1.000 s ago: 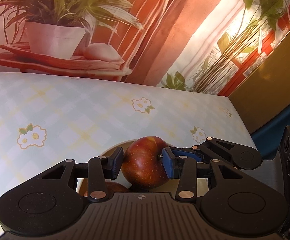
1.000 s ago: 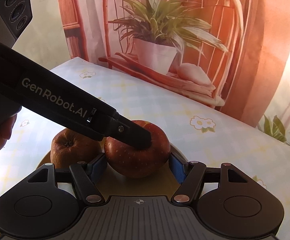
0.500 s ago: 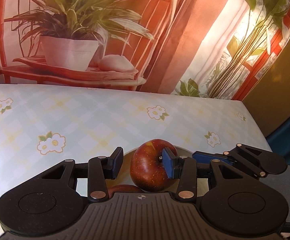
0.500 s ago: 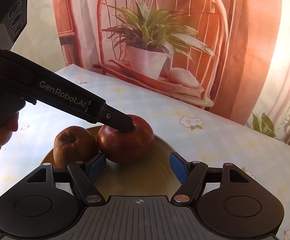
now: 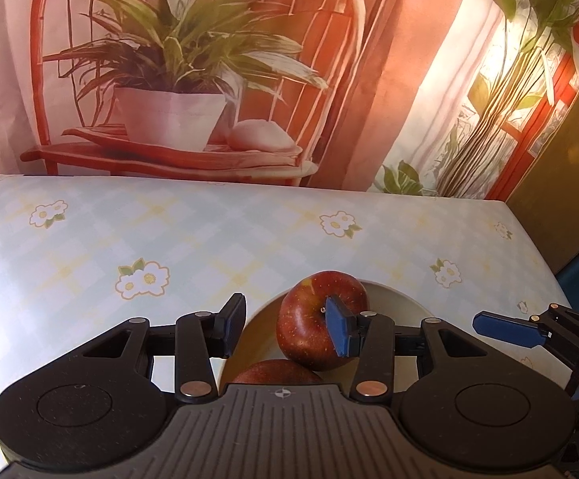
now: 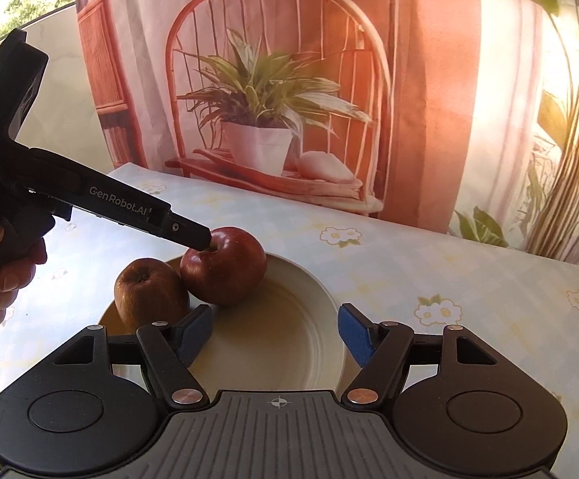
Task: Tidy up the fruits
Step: 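Carry the red apple onto the plate beside the brown apple and release, then withdraw both tools from the plate toward the remaining fruit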
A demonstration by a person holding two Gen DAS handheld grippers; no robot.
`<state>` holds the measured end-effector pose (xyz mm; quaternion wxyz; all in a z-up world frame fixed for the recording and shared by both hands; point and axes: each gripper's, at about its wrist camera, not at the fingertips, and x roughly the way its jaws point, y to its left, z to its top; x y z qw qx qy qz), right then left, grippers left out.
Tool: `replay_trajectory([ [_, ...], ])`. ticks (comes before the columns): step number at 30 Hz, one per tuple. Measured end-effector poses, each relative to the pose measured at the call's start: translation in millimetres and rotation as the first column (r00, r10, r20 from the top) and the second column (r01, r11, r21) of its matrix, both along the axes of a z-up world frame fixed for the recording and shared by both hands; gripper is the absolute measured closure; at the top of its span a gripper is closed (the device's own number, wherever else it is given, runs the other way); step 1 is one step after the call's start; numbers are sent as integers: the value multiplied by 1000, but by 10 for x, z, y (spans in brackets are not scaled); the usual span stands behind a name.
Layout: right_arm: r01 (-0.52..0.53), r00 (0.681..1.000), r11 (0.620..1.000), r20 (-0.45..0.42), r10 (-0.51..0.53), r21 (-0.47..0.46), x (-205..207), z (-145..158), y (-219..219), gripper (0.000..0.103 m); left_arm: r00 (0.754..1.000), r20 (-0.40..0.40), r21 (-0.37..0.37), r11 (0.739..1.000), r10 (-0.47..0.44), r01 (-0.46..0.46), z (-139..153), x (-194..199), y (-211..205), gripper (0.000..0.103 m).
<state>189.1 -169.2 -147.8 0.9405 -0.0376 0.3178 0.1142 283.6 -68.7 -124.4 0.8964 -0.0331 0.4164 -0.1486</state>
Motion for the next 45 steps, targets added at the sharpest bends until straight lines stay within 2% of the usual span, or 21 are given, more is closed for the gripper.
replay_trajectory([
  [6,29,999,999,37,-30,39,-267,64,24,37,998,54,-15,1000,27,-26,156,-244,159,56],
  [18,79,991,988,97,-92,130,-892,72,181,37,983,183,59,997,33,-44,411,-1111,591,56],
  [23,110,986,981,111,-128,158,-1133,34,290,37,979,196,40,998,48,-57,398,-1441,792,56],
  [31,147,983,978,90,-161,150,-1468,-79,417,37,977,211,70,997,25,-41,347,-1888,916,56],
  [36,172,978,975,90,-186,143,-1653,-123,403,38,976,213,17,999,43,-48,342,-2067,916,56],
  [40,168,980,980,92,-178,110,-1795,-149,422,38,974,221,6,999,48,-51,282,-2201,860,56],
  [45,161,982,984,91,-168,81,-1905,-160,460,38,981,193,-12,999,33,-32,185,-2291,841,56],
])
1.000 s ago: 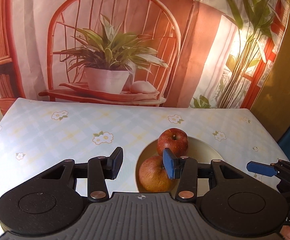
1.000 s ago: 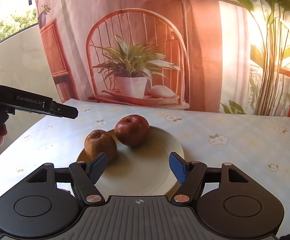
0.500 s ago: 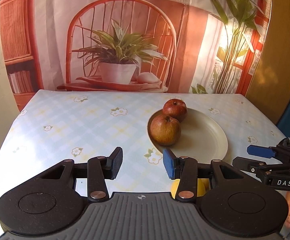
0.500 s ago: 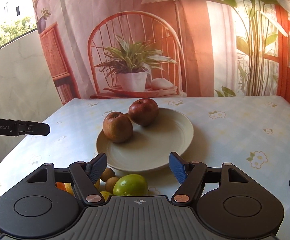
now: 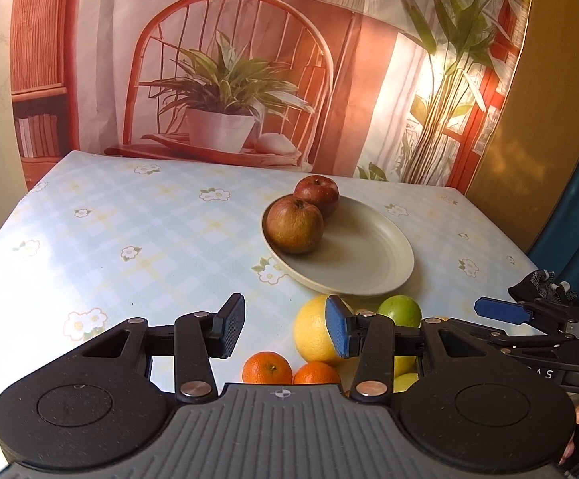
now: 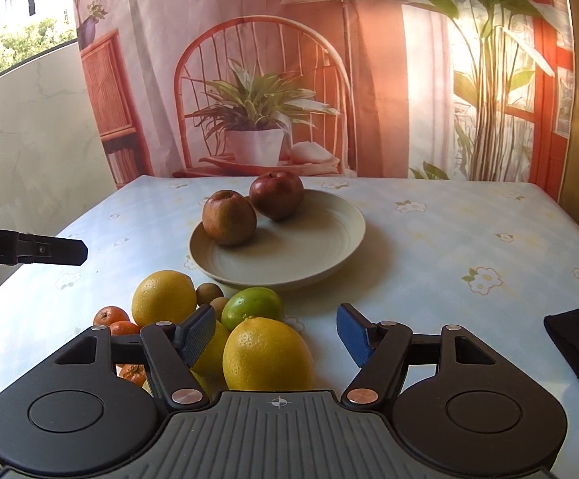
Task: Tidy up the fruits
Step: 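Withdraw both tools from the plate toward the remaining fruit, then move the right tool to a green citrus while the left tool approaches a mandarin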
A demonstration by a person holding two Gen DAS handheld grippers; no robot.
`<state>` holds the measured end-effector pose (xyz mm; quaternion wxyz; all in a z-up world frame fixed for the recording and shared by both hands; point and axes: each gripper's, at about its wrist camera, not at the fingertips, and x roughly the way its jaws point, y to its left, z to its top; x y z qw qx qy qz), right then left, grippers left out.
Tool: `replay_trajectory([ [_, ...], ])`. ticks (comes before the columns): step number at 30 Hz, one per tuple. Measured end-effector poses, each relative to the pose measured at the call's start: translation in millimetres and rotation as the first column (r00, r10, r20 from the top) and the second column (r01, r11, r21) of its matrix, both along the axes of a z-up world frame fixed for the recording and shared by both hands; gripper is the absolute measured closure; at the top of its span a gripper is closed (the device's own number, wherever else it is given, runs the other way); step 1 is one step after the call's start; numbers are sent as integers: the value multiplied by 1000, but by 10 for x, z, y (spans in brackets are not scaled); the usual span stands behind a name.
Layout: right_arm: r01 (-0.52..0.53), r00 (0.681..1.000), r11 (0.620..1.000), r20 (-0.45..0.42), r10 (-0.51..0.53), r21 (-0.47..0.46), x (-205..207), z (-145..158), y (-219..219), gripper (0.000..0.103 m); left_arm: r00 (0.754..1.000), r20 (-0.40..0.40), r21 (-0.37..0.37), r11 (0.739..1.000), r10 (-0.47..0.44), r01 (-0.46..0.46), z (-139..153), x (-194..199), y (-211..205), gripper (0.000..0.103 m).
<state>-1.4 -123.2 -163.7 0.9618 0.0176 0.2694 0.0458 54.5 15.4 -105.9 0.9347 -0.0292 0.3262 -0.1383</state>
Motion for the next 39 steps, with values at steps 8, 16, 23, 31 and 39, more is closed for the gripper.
replay_trajectory([
  [8,-20,1000,1000,-3,20,-7,-30,0,84,40,1000,-5,1,1000,16,-16,-10,-45,41,56],
  [16,-37,999,999,-4,37,-15,-124,28,191,43,1000,5,19,1000,3,-3,-26,-124,6,56],
  [23,-75,997,997,-13,75,0,-328,28,301,44,1000,6,20,1000,22,-23,-35,-182,84,56],
  [31,-119,988,991,-92,124,58,-332,-45,321,51,999,-14,24,998,52,-52,-59,-186,128,56],
  [39,-151,976,985,-143,162,85,-234,-172,378,53,998,-28,26,998,63,-62,-93,-177,148,56],
])
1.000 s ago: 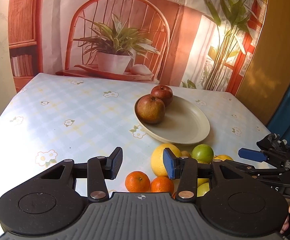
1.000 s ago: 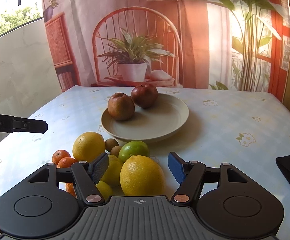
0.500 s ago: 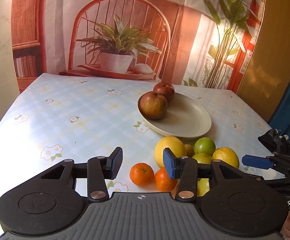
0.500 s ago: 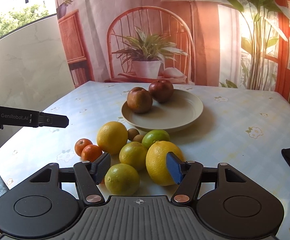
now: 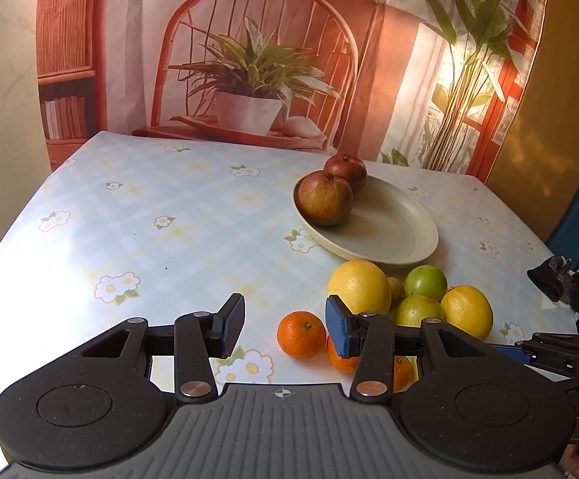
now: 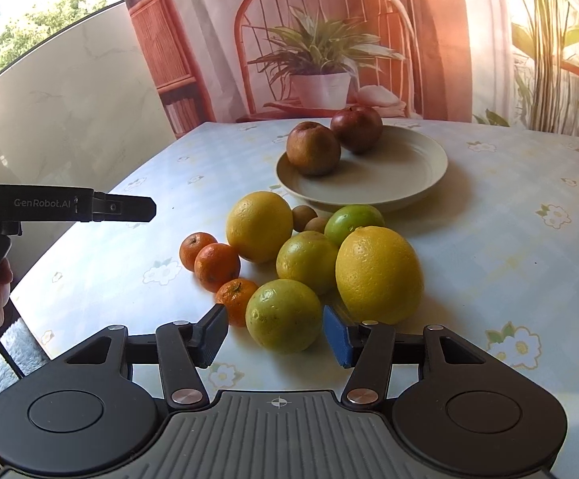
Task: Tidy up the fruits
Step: 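Move the right tool to a green citrus while the left tool approaches a mandarin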
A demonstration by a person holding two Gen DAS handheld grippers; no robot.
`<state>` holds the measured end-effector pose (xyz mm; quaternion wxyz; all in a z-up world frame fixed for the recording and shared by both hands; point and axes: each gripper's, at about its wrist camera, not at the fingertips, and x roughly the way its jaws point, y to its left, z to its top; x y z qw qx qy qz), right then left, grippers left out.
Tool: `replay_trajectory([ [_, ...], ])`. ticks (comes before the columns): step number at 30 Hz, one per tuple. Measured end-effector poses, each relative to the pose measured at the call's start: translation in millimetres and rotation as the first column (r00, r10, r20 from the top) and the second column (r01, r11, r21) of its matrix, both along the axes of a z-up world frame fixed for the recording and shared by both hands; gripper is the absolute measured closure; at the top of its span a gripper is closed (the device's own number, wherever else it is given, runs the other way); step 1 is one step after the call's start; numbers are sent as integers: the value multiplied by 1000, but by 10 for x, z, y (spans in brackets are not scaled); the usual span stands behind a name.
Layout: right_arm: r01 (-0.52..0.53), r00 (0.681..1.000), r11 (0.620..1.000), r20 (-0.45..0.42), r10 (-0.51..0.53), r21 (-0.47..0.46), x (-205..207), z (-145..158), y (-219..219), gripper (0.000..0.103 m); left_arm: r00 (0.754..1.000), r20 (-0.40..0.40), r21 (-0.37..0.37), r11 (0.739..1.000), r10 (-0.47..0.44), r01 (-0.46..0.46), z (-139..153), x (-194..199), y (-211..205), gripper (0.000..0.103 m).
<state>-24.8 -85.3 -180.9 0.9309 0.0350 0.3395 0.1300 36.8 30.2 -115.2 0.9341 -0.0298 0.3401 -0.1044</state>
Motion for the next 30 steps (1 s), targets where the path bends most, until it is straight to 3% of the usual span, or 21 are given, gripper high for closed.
replay_trajectory([
  [14,28,999,998,-40,-26,48,168,-150,-42,59,1000,-25,11,1000,-13,13,-61,13,-22,56],
  [23,15,1000,999,-11,-14,43,89,-155,-34,59,996,-66,-13,998,-56,55,-155,21,-51,56],
  [30,-1,997,999,77,-2,44,13,45,-52,59,989,-58,-47,990,-137,135,-169,5,-140,59],
])
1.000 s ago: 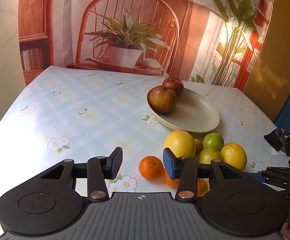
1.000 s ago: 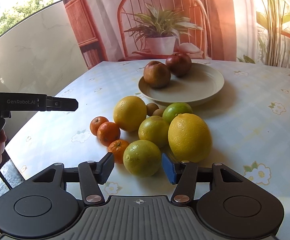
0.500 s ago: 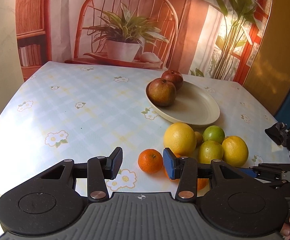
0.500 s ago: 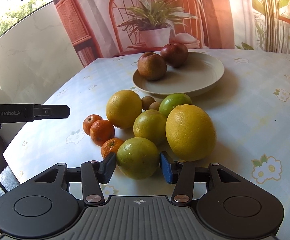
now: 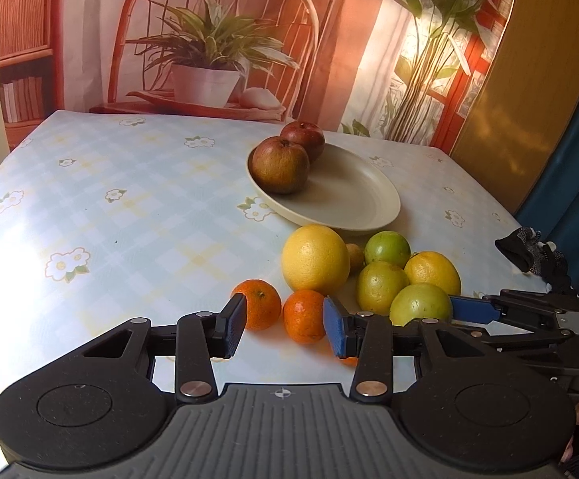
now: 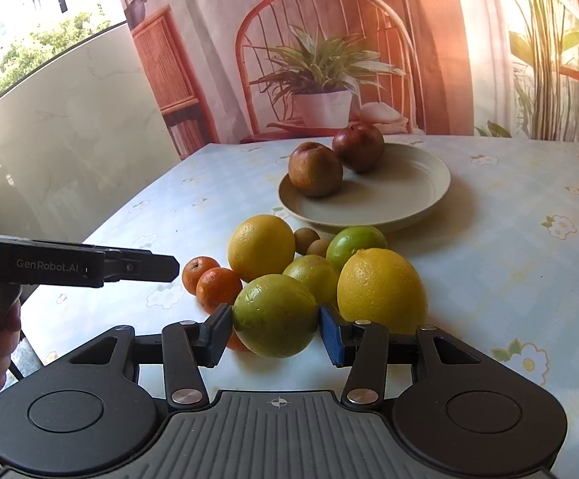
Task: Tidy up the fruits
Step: 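Move the right tool to a green citrus while the left tool approaches a mandarin, then close the right tool on the green citrus while the left tool grasps the mandarin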
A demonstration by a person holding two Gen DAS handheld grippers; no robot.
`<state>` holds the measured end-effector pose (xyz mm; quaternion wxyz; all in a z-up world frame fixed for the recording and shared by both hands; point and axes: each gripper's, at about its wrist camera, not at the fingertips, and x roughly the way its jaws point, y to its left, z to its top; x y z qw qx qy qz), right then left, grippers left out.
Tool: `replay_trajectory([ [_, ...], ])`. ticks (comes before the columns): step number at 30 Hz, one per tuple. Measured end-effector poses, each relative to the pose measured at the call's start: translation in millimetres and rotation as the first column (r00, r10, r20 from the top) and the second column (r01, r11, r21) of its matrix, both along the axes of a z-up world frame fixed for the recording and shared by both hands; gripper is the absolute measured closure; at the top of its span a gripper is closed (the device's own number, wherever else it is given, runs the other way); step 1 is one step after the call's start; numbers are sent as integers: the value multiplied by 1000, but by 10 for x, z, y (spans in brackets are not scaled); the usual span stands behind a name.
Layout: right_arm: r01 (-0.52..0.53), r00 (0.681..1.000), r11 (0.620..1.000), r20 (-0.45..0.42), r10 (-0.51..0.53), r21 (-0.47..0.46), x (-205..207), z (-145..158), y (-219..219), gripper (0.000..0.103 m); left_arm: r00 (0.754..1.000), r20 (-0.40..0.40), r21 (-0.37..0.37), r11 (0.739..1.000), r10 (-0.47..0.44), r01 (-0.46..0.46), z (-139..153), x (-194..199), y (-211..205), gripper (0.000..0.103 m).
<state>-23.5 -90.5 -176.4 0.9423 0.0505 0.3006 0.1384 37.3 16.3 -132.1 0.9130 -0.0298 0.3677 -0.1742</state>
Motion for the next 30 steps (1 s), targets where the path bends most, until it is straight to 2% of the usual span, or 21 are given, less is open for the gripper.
replay_trajectory([
  [4,21,998,1000,53,-21,-5,-32,130,-53,59,998,-19,14,998,-53,53,-51,41,-127,60],
  [6,34,997,999,71,-33,-9,-36,176,-89,59,997,-29,22,997,-67,68,-82,81,-184,68],
  [15,70,993,998,91,-70,12,-59,185,-238,59,994,-92,46,997,-51,56,-214,255,-276,69],
  [30,97,991,995,90,-98,11,-55,126,-264,59,997,-62,126,990,-50,57,-243,274,-405,69],
])
